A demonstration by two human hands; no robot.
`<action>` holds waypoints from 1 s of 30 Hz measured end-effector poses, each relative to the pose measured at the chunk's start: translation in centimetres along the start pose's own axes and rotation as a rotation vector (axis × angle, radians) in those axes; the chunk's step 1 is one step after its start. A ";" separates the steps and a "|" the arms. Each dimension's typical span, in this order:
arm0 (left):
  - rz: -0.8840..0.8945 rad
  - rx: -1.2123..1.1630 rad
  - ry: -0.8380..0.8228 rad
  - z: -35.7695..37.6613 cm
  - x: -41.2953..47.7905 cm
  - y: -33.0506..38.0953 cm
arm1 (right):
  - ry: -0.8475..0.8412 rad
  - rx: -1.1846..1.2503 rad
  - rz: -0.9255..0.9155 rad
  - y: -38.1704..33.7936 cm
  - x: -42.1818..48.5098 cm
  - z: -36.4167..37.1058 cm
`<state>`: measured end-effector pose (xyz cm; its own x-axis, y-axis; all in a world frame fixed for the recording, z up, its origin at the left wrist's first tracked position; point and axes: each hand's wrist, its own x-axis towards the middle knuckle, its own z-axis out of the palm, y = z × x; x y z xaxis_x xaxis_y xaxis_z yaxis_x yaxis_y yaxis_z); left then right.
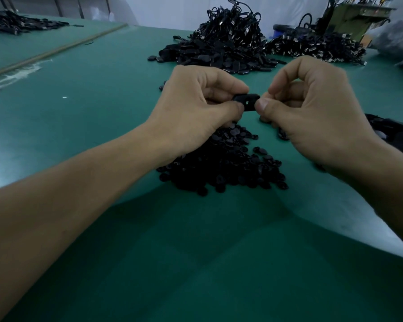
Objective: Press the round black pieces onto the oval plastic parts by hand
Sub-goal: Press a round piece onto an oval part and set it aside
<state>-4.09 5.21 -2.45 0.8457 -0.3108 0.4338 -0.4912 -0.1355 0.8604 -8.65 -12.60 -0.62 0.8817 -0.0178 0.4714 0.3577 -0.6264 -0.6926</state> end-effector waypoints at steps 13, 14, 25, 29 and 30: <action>0.019 0.046 -0.020 0.1 -0.1 0.1 | -0.004 -0.047 -0.039 0.0 0.0 -0.1; 0.023 0.054 -0.017 0.1 -0.1 0.1 | -0.008 -0.053 -0.039 0.0 0.1 -0.1; 0.051 0.111 -0.027 0.1 -0.1 0.1 | -0.044 -0.101 -0.053 0.2 0.1 0.1; 0.100 0.204 -0.046 0.3 -0.3 0.1 | 0.013 -0.143 -0.045 0.2 0.0 0.3; 0.118 0.235 -0.043 0.3 -0.3 0.2 | 0.019 -0.150 -0.040 0.2 0.0 0.4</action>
<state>-4.52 4.98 -2.53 0.7725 -0.3765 0.5113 -0.6251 -0.3096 0.7165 -8.51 -12.40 -0.97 0.8613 -0.0043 0.5080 0.3412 -0.7361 -0.5846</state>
